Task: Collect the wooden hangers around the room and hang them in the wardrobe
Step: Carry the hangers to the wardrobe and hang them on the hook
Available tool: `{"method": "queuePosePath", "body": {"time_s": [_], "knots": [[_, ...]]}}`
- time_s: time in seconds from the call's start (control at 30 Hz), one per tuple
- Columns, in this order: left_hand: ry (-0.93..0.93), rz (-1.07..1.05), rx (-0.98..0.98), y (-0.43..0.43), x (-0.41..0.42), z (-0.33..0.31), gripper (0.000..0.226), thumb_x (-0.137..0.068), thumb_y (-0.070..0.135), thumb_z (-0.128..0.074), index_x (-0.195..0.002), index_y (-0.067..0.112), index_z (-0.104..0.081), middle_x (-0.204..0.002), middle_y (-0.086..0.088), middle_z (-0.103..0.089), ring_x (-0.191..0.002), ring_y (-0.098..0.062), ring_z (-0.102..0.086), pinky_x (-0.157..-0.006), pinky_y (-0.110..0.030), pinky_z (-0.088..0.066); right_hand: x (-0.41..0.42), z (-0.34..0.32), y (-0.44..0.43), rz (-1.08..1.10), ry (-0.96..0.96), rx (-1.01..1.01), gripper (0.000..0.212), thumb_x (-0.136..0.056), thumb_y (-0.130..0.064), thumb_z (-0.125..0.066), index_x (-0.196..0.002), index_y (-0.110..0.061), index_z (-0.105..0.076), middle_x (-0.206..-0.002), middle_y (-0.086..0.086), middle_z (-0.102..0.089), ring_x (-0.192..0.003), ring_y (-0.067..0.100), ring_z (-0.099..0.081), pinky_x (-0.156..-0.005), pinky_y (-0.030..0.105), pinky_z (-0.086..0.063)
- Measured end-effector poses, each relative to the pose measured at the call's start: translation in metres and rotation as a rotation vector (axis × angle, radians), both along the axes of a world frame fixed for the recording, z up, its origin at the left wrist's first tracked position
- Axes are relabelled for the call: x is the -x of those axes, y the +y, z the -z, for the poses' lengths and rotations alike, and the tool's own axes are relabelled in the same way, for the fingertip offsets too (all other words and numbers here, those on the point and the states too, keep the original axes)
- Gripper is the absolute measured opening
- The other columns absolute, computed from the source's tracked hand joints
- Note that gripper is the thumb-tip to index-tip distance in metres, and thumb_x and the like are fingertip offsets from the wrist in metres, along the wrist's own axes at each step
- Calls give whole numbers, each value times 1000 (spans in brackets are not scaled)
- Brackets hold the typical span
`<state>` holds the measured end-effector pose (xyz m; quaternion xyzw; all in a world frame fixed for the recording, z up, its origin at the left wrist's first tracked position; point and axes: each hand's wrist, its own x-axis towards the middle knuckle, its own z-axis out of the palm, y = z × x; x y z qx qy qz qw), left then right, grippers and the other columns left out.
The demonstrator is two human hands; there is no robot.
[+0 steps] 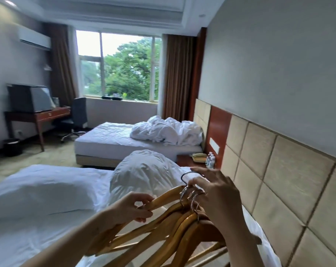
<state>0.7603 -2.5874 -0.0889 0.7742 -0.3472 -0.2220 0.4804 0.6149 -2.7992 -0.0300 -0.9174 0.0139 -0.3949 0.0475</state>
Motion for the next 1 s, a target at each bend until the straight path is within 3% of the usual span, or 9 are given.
{"method": "queuePosePath", "body": {"time_s": [0.07,0.17,0.23,0.3,0.43,0.67,0.83,0.93,1.0], "knots": [[43,-47,16,13,10,1,25,-71,25,-83,-93,26,-71,-83,6,-62,-67,-9,-65,-71,-28,-58,-2,3,5,-69,-7,-16,44,-52,-17,-91,-89,-35,-73,-117,-15,-65,-101,20,-66,-75,39,-58],[101,-111,59,37,21,11,51,-45,55,-89,-88,30,-75,-75,14,-62,-69,-14,-64,-74,-33,-57,-6,6,14,-164,-55,1,49,-46,-12,-93,-85,-34,-73,-108,-16,-67,-95,18,-67,-69,35,-59],[118,-165,73,53,30,17,49,-47,48,-91,-89,28,-75,-75,12,-62,-68,-14,-64,-70,-30,-56,-8,5,23,-215,-80,23,47,-46,-15,-94,-84,-34,-73,-100,-17,-69,-90,17,-68,-67,33,-58],[128,-213,58,69,43,16,33,-62,32,-89,-91,27,-74,-77,9,-62,-69,-13,-64,-69,-27,-56,-11,6,33,-269,-84,23,46,-45,-19,-95,-82,-35,-72,-93,-20,-68,-85,15,-68,-66,31,-56],[113,-274,19,104,63,12,22,-83,8,-72,-103,17,-70,-79,6,-65,-73,-11,-66,-71,-25,-54,-22,11,53,-375,-62,4,46,-50,-28,-94,-86,-40,-67,-96,-27,-65,-88,8,-66,-69,27,-53],[82,-421,-17,166,86,6,28,-84,13,-72,-111,11,-68,-80,5,-65,-76,-12,-66,-76,-29,-53,-38,11,104,-562,-70,-68,45,-52,-21,-93,-85,-38,-69,-98,-26,-68,-86,10,-69,-63,22,-52],[81,-513,-29,212,97,1,21,-85,14,-70,-105,22,-70,-84,3,-66,-80,-13,-67,-77,-26,-54,-55,10,152,-660,-45,-74,50,-45,-15,-94,-80,-39,-66,-90,-27,-64,-70,1,-65,-59,0,-23],[64,-551,-81,243,101,-2,21,-87,14,-68,-105,23,-67,-84,6,-66,-84,-12,-67,-79,-25,-54,-63,10,183,-729,-67,-91,38,-57,-21,-90,-81,-38,-65,-91,-27,-62,-73,-2,-64,-54,5,-31],[51,-560,-136,263,102,-6,19,-88,16,-66,-106,23,-65,-87,6,-65,-86,-10,-67,-82,-25,-53,-68,10,204,-775,-110,-81,23,-68,-26,-78,-83,-38,-64,-92,-26,-61,-75,-2,-64,-55,6,-32]]}}
